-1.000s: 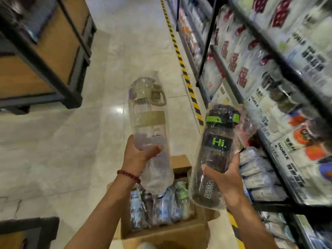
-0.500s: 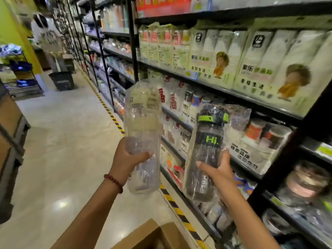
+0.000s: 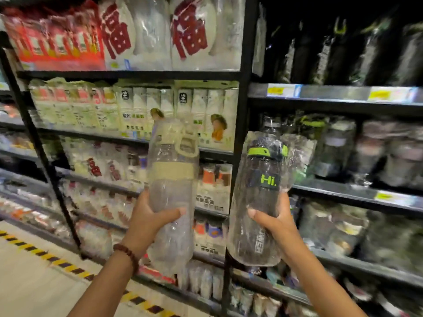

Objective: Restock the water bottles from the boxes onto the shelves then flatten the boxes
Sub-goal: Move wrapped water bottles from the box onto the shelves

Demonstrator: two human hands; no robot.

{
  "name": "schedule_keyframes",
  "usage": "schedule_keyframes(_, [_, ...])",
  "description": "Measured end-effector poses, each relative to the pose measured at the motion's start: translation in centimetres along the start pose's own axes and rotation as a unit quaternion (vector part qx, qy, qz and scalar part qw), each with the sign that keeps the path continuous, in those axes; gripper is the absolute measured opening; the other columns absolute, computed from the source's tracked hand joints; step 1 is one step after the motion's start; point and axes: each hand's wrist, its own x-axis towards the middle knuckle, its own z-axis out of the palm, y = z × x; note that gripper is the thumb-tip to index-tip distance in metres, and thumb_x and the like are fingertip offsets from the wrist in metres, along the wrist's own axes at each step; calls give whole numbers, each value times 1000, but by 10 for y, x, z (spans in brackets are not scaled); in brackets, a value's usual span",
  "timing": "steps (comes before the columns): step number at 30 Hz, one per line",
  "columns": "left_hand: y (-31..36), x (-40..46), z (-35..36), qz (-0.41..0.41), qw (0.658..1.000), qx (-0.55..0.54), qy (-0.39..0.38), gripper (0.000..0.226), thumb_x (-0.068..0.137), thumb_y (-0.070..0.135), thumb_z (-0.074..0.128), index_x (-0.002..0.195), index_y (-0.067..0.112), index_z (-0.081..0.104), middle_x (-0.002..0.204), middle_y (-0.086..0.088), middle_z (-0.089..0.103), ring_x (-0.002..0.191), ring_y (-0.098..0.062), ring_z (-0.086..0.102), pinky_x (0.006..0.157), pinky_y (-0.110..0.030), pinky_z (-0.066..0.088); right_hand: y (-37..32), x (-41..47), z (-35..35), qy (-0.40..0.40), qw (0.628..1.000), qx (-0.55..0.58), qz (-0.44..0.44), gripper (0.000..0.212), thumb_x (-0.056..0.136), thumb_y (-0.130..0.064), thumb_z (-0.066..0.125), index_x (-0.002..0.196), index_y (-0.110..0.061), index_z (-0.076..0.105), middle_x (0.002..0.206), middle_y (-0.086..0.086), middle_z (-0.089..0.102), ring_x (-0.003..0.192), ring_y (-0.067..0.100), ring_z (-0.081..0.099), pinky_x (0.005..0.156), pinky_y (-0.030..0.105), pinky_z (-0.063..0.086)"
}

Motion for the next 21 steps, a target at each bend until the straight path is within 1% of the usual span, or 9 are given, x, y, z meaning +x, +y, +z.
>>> schedule_keyframes(1, [0,1,12,0,1000,-3,-18,75,33,42,76,103,33,52,102,10,64,82,8,64,61,-10,49,-6,-6,-11,17,1000,-2,-9,114,57,-35,83,148,-31,14,145,-19,29,125,-1,35,89,17,40])
schedule_keyframes(3, [-2,3,36,-1,999,-8,-50,75,34,40,77,104,29,54,101,7,66,83,3,66,63,-13,50,-15,-16,-36,54,998,-6,-27,117,60,-33,83,150,-28,9,143,-18,25,125,-2,30,87,11,38])
schedule_keyframes(5, [-5,5,59,-1,997,-9,-75,79,34,40,78,108,25,56,103,4,67,91,-7,66,69,-20,51,-22,-23,-57,74,996,-17,-34,124,52,-38,84,151,-28,9,146,-15,26,129,3,33,95,22,39])
schedule_keyframes(7, [-7,5,82,-6,995,-11,-99,85,35,40,79,114,21,54,108,1,66,97,-10,64,72,-20,49,-28,-31,-79,108,993,-36,-31,131,44,-47,86,150,-31,11,150,-8,30,134,12,38,105,37,41])
schedule_keyframes(10, [-8,4,115,-10,991,-19,-130,79,35,36,80,110,29,54,105,5,66,95,-9,64,66,-17,51,-36,-41,-114,147,986,-50,-55,119,45,-50,84,144,-39,20,152,-7,31,137,15,35,110,47,35])
schedule_keyframes(13, [-8,5,153,-6,986,-25,-163,94,36,41,80,124,24,50,114,2,64,103,-16,63,76,-28,52,-44,-51,-151,200,976,-42,-80,114,49,-41,83,142,-43,17,153,-10,27,139,12,30,112,40,32])
schedule_keyframes(16, [-3,7,203,-1,983,-38,-181,89,42,36,83,124,23,49,115,2,63,102,-12,62,75,-24,51,-47,-57,-197,240,965,-32,-99,106,55,-34,80,143,-38,20,148,-10,34,135,13,38,110,40,36])
schedule_keyframes(18, [0,7,243,11,980,-56,-192,78,45,31,82,116,27,52,110,5,64,97,-7,64,68,-19,52,-49,-59,-230,262,959,-30,-102,112,53,-33,81,147,-31,20,147,-7,37,132,14,42,110,43,37])
schedule_keyframes(21, [-1,6,307,16,980,-60,-191,90,38,40,81,121,21,51,112,0,66,102,-15,64,73,-28,54,-54,-57,-283,272,957,-28,-97,128,42,-43,87,148,-30,17,149,-5,34,134,14,39,111,43,34])
